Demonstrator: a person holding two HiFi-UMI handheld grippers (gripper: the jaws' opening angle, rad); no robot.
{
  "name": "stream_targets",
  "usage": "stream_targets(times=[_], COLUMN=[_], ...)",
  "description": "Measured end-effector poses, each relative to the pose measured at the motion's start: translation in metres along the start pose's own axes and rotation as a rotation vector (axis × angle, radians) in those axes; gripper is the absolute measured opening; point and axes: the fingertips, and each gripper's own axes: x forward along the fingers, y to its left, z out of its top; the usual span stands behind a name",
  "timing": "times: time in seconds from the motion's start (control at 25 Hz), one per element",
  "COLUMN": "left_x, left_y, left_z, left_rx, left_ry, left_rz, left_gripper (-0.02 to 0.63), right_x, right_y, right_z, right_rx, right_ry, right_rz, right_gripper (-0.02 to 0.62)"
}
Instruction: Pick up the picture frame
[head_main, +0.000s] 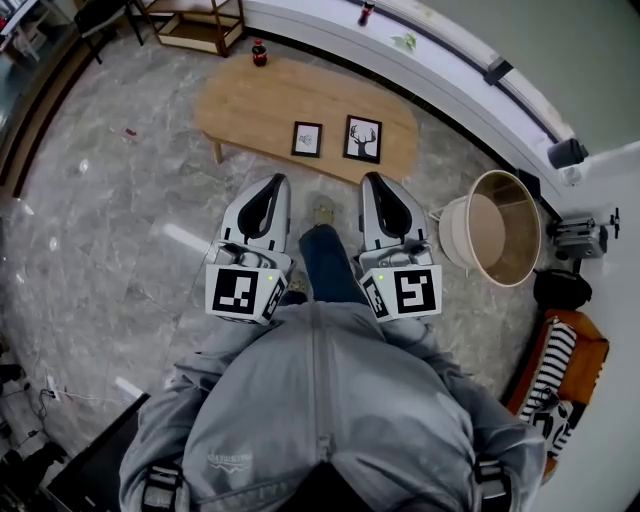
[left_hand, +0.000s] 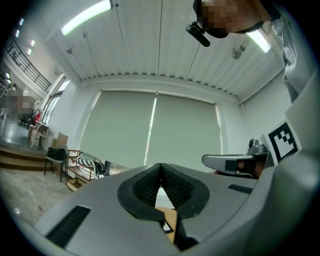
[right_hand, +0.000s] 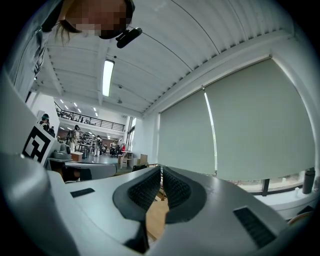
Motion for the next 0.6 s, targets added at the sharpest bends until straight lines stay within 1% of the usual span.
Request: stream_targets(times=[0.16,0.32,0.4,0.6], left_x=[0.011,0.038,0.061,0.143], left_y=[0.003,0.016,0.024,0.055], left_z=[0.001,-0.002,-0.006,-0.02], left_rx=[0.019,0.032,0.036,0.039], left_ry=[-0.011,-0.002,0.007,0.036], left_rz=[-0.01,-0.008,-0.004,0.016], left_gripper=[0.018,0.018,0.018,0.018], right_x=[0.02,0.052,0.074,0.154], right_y=[0.005,-0.001,-0.015,-0.074], right_z=[0.005,-0.001,-0.005,-0.022], right_rx=[-0.013,-0.001,0.007,0.032], right_ry=[-0.029,-0.031,-0.03,-0.011], right_rz=[0.034,0.075,0.086,0.093], right_gripper=[0.034,0.033,0.033,0.033])
